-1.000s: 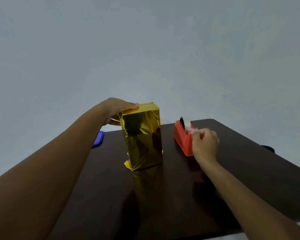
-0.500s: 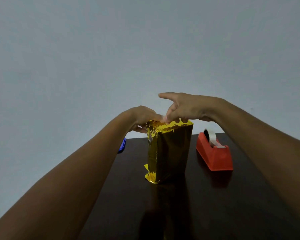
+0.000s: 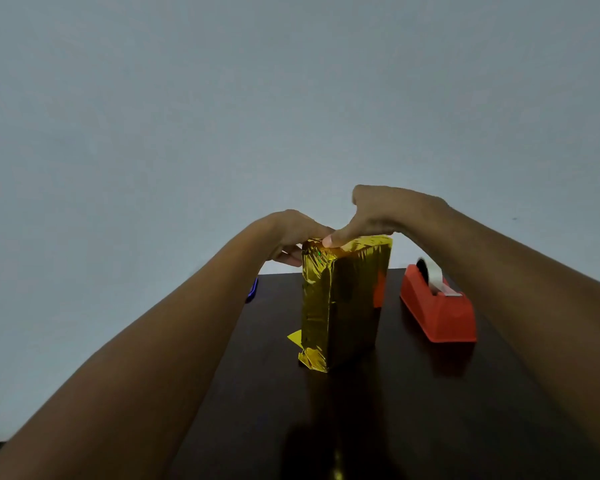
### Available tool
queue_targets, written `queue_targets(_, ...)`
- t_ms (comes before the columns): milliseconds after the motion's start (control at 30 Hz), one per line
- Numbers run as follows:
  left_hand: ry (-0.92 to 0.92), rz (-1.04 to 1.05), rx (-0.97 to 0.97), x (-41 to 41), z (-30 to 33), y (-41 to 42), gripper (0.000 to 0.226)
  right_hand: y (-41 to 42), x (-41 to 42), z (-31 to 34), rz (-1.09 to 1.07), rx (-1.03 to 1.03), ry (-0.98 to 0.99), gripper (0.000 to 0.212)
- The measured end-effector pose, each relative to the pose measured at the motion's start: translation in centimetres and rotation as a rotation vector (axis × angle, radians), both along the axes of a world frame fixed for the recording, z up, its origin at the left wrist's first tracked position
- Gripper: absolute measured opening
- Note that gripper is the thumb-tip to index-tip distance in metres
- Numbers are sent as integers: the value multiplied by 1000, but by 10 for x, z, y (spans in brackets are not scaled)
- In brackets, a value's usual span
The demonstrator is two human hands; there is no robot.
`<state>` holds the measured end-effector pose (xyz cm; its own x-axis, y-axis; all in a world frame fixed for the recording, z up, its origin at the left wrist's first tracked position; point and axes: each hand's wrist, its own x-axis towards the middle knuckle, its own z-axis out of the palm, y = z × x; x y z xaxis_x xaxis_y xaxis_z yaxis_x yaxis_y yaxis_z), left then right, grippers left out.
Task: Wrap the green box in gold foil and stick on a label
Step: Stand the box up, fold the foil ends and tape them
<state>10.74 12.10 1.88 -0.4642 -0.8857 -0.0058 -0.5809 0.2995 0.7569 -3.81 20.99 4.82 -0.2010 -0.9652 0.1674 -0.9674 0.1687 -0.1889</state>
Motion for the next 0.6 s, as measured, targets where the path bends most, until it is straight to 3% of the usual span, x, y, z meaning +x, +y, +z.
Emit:
queue_targets(67,-4,26,30,6,-3,-1,35,-1,-7,-10,-113,-43,14,129)
queue_targets(133,9,26,85,10,-8,1,39,1,-14,-19,-142,-46,-174,128)
queue_targets(233,91,2,163,11,-12,6,36,7,-19,-30,-112,107,-602,96)
queue_targets(300,119,0,196,10,-12,8,40,8,-17,-33,-73,135,-784,73)
queue_targets(433,286,-14,374,6,-13,7,74,2,-13,-39,-68,-72,-868,36)
queue_targets(533,408,-33,427,3,-18,7,61,-5,-19,-48,-100,-201,-943,17)
queue_targets(600,360,26,274,4,-24,2,49,-7,-24,-54,-75,-230,-1007,6)
